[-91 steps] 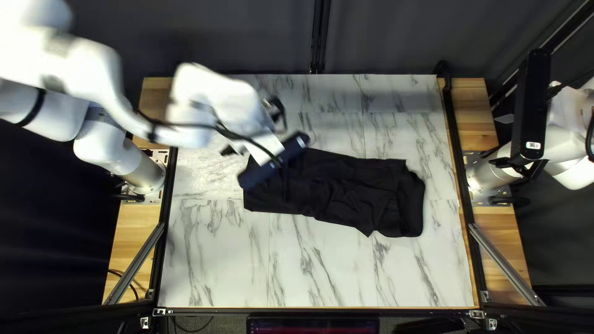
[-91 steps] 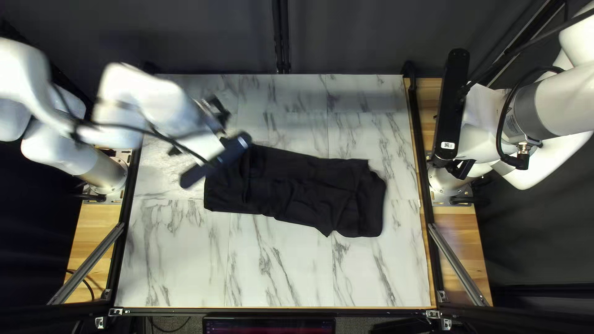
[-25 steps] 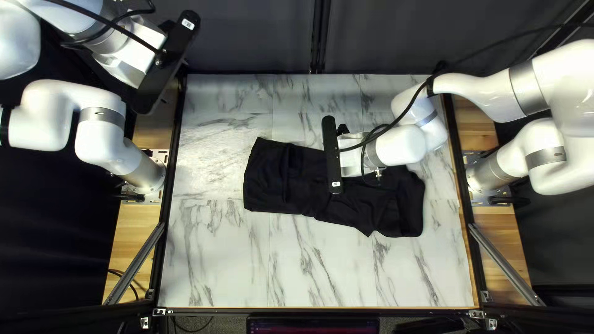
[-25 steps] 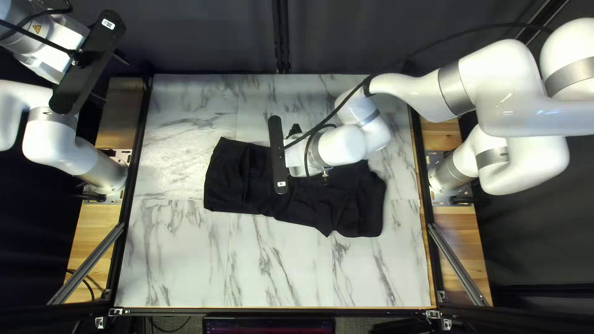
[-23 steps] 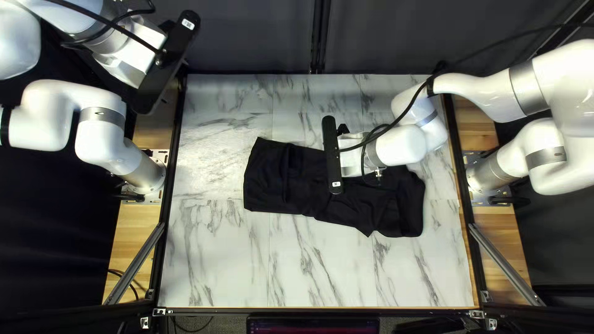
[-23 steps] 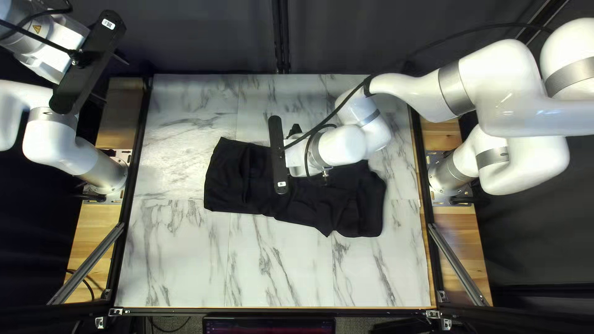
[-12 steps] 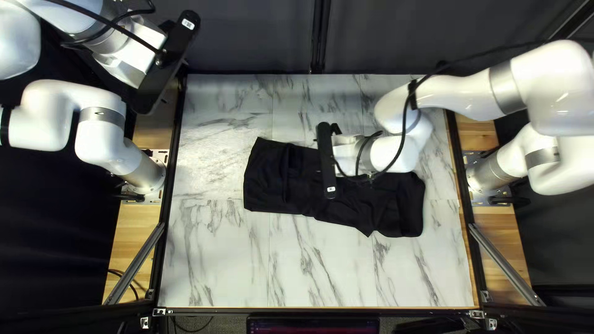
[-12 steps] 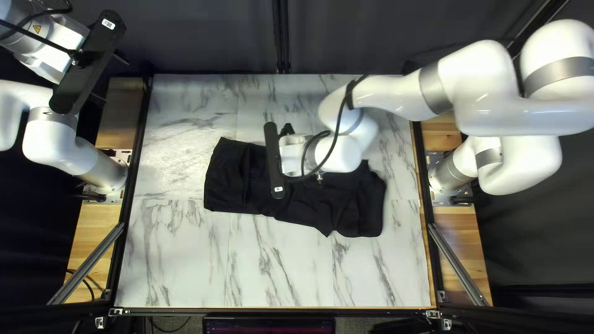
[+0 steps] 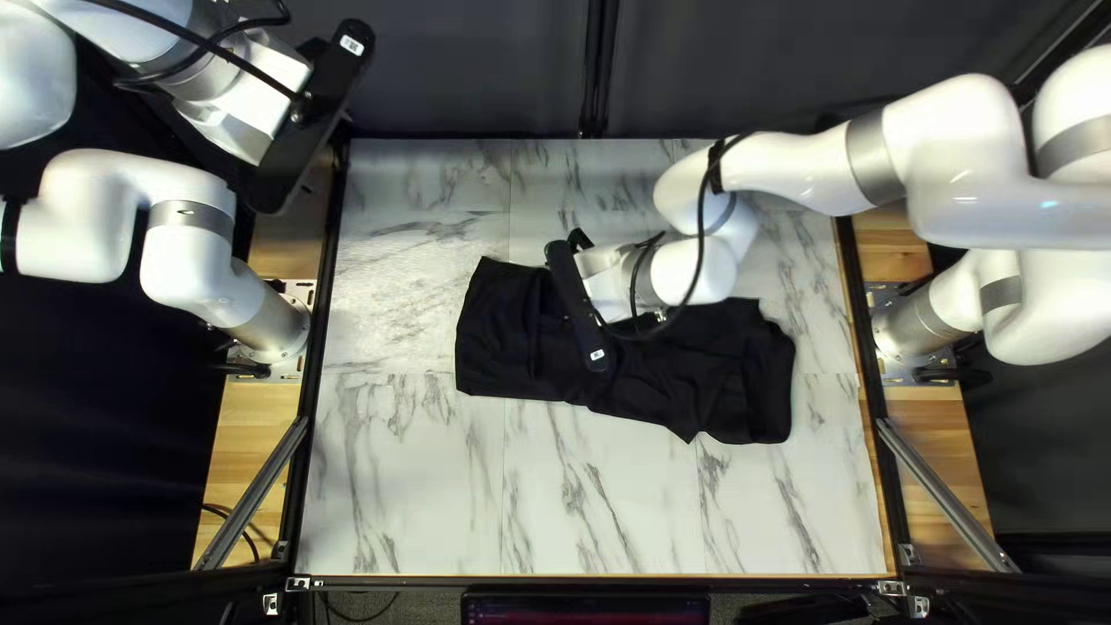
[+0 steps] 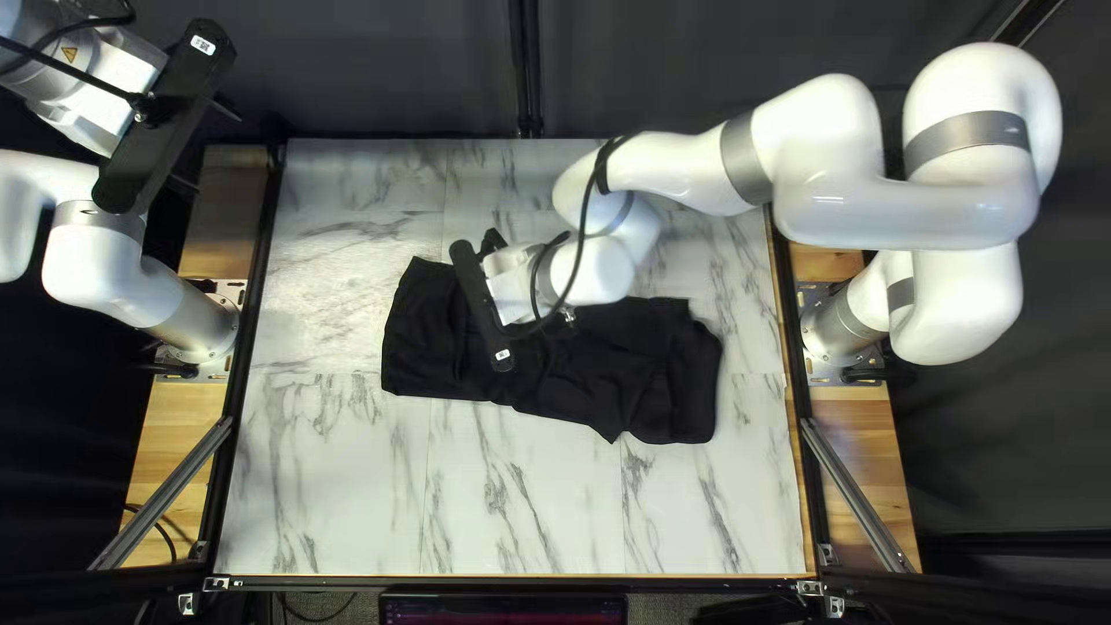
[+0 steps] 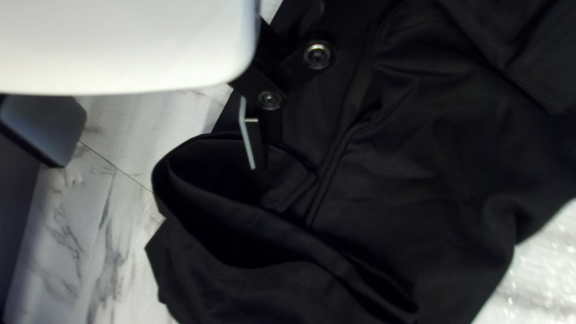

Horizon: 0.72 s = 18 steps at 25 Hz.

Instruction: Fold t-shirt

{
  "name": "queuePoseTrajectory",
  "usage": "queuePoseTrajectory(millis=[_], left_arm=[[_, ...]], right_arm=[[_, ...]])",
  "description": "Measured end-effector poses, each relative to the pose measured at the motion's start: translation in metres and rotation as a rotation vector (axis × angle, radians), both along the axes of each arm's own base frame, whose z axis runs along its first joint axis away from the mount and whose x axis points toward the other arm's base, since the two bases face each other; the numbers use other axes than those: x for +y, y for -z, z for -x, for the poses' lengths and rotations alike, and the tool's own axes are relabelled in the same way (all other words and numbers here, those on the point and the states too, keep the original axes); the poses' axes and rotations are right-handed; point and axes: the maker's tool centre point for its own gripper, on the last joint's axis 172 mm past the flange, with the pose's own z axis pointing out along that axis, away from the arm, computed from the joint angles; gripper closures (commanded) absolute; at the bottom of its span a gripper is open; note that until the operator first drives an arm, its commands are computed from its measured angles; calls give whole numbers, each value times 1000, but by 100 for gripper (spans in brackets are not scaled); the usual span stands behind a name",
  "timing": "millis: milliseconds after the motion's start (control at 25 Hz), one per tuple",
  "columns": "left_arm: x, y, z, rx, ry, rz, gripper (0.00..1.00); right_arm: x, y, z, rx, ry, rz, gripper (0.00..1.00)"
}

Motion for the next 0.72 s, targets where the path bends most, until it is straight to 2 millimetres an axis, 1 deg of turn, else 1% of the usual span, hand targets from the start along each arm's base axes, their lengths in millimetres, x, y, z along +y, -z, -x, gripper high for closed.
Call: queuePoseTrajectory(millis=[160, 280, 360, 520, 640, 720], left_arm=[[0, 0, 0, 0, 0, 0, 0], [0, 0, 0, 0, 0, 0, 0], [0, 0, 0, 0, 0, 0, 0], [0, 0, 0, 0, 0, 0, 0], [0, 0, 0, 0, 0, 0, 0], [0, 0, 0, 0, 0, 0, 0]], right_arm=[[-16, 3, -2, 13, 19, 11, 0], [-22, 4, -5, 12, 29, 11, 6], [-24, 6, -8, 4, 33, 6, 7], [-24, 15, -15, -20, 33, -18, 5], [-25, 22, -18, -22, 34, -35, 0], [-27, 24, -19, -19, 36, -40, 0]])
